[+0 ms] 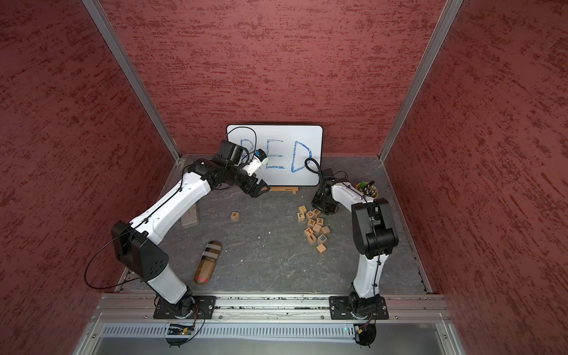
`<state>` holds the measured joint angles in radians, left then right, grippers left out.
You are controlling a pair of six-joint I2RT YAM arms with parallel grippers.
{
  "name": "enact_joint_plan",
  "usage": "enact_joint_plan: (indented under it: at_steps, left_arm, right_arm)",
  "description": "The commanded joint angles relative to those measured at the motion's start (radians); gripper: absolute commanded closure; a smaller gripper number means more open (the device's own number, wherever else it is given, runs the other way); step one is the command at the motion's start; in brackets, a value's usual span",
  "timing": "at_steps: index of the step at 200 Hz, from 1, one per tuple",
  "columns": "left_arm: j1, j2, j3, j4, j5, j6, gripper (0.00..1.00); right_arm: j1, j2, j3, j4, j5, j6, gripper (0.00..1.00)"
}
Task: Assemble the uppercase word "red" with letter blocks
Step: Pick up the letter block from the center of the board.
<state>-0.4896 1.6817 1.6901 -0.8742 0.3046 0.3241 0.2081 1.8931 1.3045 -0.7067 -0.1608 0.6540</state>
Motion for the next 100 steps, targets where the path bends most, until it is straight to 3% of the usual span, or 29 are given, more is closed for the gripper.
enact_joint_plan:
  at_steps: [1, 62, 100]
  left_arm:
    - [-0.009, -0.024, 0.003, 0.004, -0.009, 0.015, 0.06]
    - [-0.012, -0.023, -0.004, 0.013, -0.005, 0.025, 0.06]
    - [-0.015, -0.030, -0.012, 0.015, -0.004, 0.024, 0.06]
  right_arm:
    - [0.007, 0.016, 0.021, -0.032, 0.009, 0.002, 0.57]
    - [0.034, 0.026, 0.029, -0.054, 0.042, 0.014, 0.53]
    - [0.041, 0.034, 0.041, -0.063, 0.060, 0.015, 0.56]
